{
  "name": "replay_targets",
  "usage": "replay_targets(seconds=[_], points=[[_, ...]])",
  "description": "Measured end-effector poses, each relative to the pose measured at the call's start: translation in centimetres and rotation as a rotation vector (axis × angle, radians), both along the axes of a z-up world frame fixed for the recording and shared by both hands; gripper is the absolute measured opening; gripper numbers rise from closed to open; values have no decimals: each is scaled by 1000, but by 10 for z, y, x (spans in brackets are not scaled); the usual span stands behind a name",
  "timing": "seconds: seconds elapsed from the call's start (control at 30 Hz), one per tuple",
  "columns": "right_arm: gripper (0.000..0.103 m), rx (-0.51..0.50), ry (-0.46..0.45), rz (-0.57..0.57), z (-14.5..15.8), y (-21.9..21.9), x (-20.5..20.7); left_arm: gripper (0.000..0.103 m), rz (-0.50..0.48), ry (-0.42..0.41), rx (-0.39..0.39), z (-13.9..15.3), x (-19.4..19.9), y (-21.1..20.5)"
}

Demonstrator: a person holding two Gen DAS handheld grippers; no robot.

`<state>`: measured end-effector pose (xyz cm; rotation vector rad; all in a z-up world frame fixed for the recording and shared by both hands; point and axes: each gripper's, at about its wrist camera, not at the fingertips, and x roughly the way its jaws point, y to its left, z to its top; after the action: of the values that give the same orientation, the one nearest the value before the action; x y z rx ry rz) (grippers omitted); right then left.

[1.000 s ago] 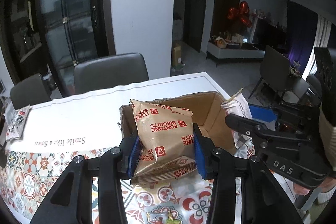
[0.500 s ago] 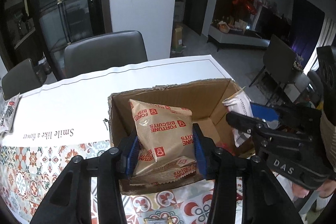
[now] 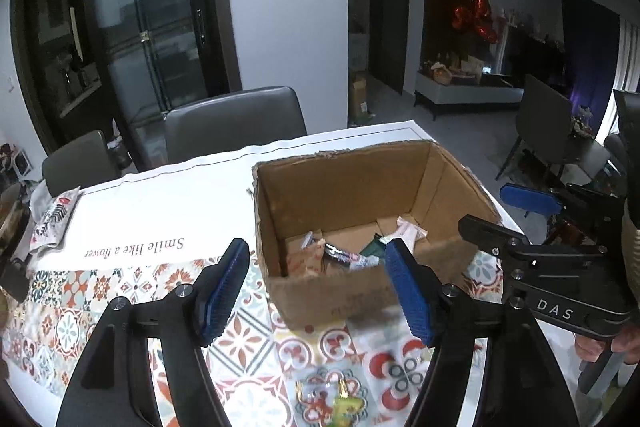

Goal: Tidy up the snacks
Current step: 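Move both open tools back to the snacks on the table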

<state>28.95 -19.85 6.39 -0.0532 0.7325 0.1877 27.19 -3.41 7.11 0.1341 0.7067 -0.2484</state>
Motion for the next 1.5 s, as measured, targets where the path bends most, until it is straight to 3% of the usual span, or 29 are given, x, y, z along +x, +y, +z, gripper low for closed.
replay_targets(seconds=[0.27,0.73,1.1,1.5], points=[[69,18,-25,-12,-4,2,-46,71,26,-58,9,1,-41,10],[69,46,-21,-39,-30,-4,-107,71,8,-25,-18,-30,-103,16],[69,83,87,-47,-72,2,-133,71,32,45,-30,-69,-128,21],[69,113,240,-87,-123,-4,-116,70,46,182,-36,-116,-106,18]])
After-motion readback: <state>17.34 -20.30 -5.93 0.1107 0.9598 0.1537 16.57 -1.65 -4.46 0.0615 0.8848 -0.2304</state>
